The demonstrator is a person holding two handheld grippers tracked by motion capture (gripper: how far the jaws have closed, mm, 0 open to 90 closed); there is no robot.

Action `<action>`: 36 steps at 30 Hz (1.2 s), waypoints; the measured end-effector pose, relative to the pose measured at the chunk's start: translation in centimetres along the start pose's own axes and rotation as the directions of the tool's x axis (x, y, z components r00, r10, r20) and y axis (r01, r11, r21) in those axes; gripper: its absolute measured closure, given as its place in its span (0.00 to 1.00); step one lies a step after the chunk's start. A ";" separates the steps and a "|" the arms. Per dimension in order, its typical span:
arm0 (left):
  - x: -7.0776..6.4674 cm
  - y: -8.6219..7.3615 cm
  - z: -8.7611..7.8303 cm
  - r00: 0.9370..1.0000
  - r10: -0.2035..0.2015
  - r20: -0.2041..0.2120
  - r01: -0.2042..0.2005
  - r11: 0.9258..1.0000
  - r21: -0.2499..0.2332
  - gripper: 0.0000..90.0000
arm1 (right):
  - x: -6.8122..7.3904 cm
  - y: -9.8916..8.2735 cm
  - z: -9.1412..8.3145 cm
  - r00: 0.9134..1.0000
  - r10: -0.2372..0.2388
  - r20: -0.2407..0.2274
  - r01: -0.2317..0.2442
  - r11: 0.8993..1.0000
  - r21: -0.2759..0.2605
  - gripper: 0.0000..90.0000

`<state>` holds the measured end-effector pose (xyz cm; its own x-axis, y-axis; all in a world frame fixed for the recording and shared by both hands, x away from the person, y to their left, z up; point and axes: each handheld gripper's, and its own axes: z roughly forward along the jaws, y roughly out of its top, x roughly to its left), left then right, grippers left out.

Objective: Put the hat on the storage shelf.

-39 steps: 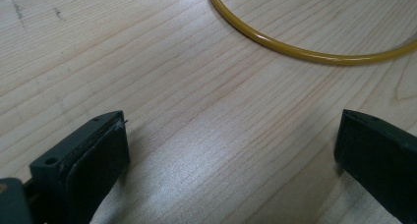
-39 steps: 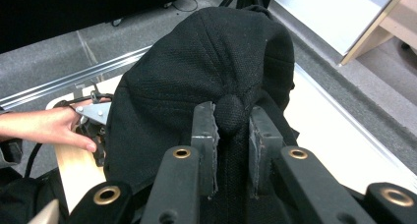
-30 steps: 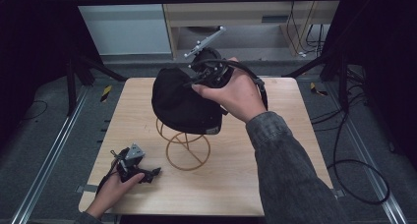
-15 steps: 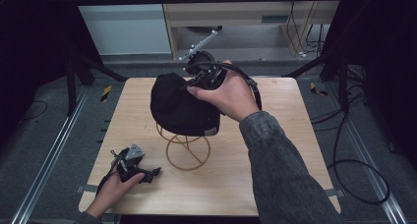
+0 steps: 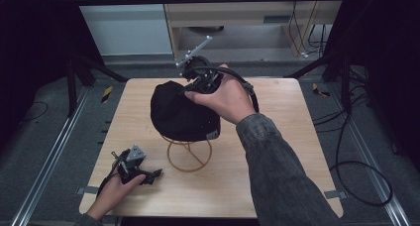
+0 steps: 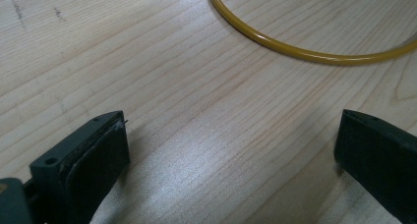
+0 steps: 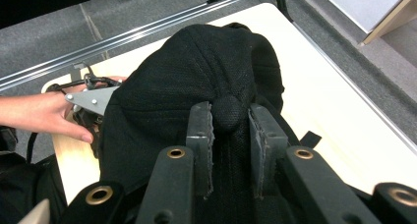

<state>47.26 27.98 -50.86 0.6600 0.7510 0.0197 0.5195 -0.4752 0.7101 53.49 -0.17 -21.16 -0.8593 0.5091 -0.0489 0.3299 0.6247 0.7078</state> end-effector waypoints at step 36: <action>0.0 0.0 0.0 1.000 0.000 0.000 0.000 1.000 0.000 0.00 | 0.4 -1.8 -0.3 1.000 0.016 -0.010 -0.016 0.999 -0.028 0.80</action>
<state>47.26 27.98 -50.86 0.6601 0.7509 0.0195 0.5198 -0.4754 0.7098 52.45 -1.24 -22.28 -0.8577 0.5131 -0.0312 0.3321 0.5995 0.7282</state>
